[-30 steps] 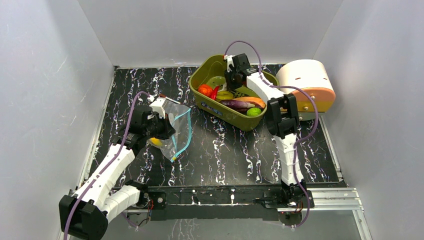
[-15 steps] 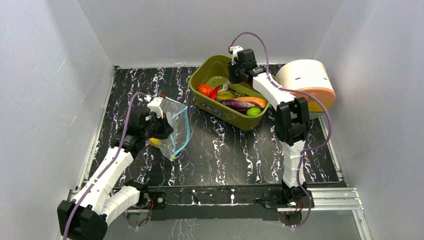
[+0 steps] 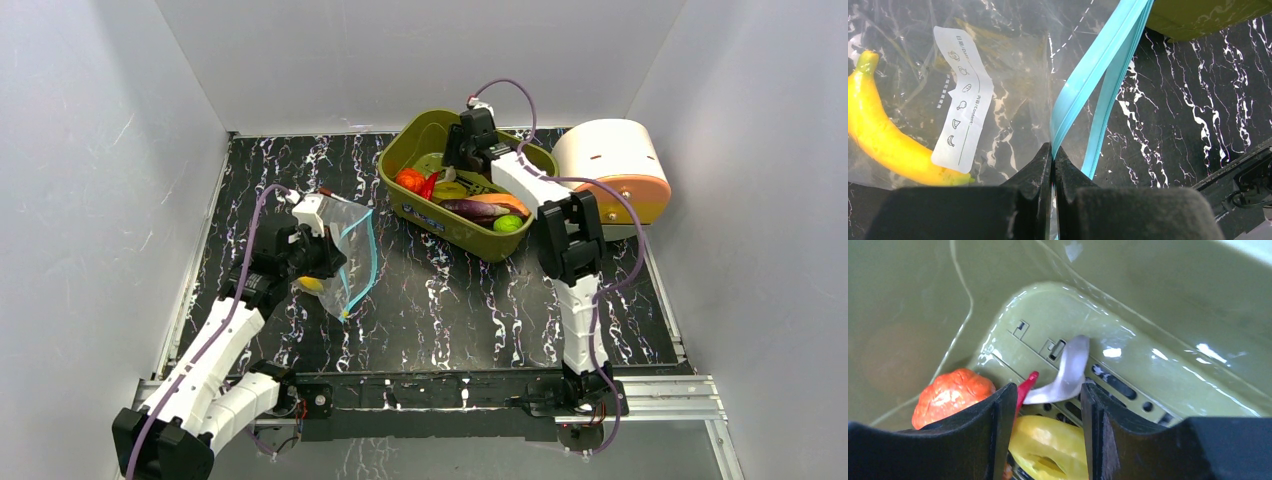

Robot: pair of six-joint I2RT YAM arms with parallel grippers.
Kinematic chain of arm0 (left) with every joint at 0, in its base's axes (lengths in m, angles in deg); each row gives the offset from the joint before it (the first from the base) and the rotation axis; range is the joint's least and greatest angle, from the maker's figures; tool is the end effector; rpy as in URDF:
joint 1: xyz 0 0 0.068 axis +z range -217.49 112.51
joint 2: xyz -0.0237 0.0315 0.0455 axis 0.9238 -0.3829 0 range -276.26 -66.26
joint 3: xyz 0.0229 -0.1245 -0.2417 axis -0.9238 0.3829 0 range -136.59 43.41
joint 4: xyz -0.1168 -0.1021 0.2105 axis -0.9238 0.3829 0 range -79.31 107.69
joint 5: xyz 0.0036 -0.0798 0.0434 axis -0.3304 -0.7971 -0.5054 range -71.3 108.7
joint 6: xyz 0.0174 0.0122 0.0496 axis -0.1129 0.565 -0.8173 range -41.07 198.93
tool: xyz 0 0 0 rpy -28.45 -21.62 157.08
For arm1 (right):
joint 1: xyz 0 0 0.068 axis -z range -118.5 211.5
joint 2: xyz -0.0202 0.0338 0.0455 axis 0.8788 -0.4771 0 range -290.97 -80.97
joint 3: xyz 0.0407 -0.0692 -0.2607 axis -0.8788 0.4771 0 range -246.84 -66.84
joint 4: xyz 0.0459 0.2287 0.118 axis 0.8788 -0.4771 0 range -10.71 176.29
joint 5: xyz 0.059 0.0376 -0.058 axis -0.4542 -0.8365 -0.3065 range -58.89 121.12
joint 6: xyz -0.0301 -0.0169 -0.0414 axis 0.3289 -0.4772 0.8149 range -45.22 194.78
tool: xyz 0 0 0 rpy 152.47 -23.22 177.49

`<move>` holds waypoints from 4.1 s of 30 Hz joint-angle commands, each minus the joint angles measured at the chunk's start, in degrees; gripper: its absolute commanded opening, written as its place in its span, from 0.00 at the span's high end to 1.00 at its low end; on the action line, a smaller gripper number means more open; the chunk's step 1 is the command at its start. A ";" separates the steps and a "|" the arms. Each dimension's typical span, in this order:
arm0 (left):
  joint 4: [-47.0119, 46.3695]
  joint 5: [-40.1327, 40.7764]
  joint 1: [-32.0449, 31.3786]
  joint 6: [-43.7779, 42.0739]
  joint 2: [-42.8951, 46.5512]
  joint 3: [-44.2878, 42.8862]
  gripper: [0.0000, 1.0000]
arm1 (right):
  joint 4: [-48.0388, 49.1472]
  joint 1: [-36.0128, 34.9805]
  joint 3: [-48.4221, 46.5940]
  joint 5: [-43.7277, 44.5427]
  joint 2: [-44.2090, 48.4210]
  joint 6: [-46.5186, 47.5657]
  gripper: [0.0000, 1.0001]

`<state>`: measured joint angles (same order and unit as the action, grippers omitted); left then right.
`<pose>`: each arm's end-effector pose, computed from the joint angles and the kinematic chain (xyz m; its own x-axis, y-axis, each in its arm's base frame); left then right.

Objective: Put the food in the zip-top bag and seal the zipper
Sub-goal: Pick up the fake vegetable from the bin, then place the fake vegetable in the zipper food storage bag.

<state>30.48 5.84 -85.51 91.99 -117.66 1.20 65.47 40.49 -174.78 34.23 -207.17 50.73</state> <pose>0.1895 -0.0699 0.2872 -0.5589 -0.0497 -0.8278 0.3702 0.8783 -0.3027 0.4790 0.1819 0.2377 -0.6672 0.1797 -0.7228 -0.0510 0.9571 0.2851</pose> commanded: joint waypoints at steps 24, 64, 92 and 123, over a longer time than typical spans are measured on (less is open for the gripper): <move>0.06 -0.60 -0.17 -0.49 3.65 -0.01 1.00 | 0.33 -0.12 -9.98 6.58 -8.57 -4.86 0.71; 7.37 -2.53 -0.17 13.40 0.44 -10.95 1.00 | 15.54 -2.88 27.28 -2.35 37.82 8.13 1.00; 7.41 -10.67 -0.18 17.35 -0.40 -14.75 1.00 | 27.15 -32.08 35.64 -16.22 50.17 -10.83 1.00; 7.70 -16.23 -0.17 16.79 1.33 -15.09 1.00 | 16.07 -33.56 33.32 1.00 41.46 6.15 0.89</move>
<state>39.02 -8.04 -85.51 108.54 -117.53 -12.46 79.68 6.87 -138.30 34.38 -165.33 56.13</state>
